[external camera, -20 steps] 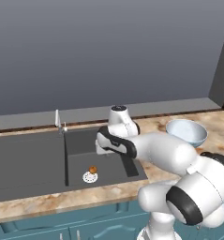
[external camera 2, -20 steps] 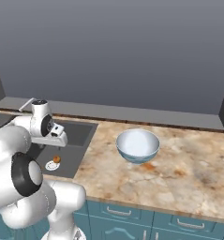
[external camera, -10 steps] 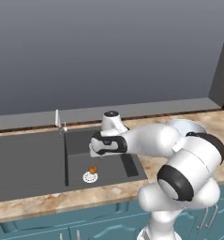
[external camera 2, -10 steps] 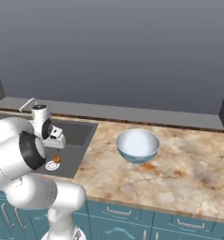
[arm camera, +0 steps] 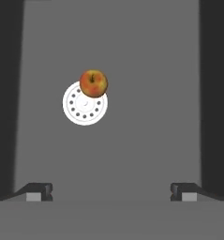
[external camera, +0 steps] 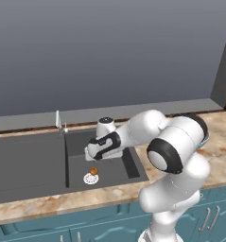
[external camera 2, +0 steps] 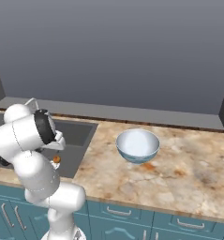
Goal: Pick the tangerines from the cabinet and place them in one bowl. Pick the apple from the sink and place it in the other bowl.
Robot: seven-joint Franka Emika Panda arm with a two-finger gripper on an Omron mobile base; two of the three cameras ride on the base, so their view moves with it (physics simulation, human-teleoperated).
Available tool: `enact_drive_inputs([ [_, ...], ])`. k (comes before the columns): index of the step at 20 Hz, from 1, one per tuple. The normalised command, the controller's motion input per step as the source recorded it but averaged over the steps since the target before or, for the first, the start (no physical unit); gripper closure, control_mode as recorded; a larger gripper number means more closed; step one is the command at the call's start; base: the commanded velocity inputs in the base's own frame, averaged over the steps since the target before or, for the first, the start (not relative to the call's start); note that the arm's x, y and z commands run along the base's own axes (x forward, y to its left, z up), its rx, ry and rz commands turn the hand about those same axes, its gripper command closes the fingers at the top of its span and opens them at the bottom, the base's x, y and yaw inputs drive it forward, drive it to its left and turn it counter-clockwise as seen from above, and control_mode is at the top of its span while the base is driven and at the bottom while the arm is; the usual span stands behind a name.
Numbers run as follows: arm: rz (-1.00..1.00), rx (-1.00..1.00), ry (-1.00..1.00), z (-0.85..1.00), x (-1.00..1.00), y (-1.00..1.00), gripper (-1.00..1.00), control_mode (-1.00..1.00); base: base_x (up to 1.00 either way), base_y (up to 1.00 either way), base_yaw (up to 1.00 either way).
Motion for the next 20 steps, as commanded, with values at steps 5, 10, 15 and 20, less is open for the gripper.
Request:
enact_drive_inputs([
  [5,0.00,0.00,0.00,-0.33,0.37,0.08,-1.00,-1.00,0.00,0.00,0.00],
  [10,0.00,0.00,0.00,-0.34,0.38,0.17,-1.00,-1.00,0.00,0.00,0.00],
  [15,0.00,0.00,0.01,-0.36,0.39,0.21,-1.00,-1.00,0.00,0.00,0.00],
  [20,0.00,0.00,0.00,-0.36,0.39,0.18,-1.00,-1.00,0.00,0.00,0.00],
])
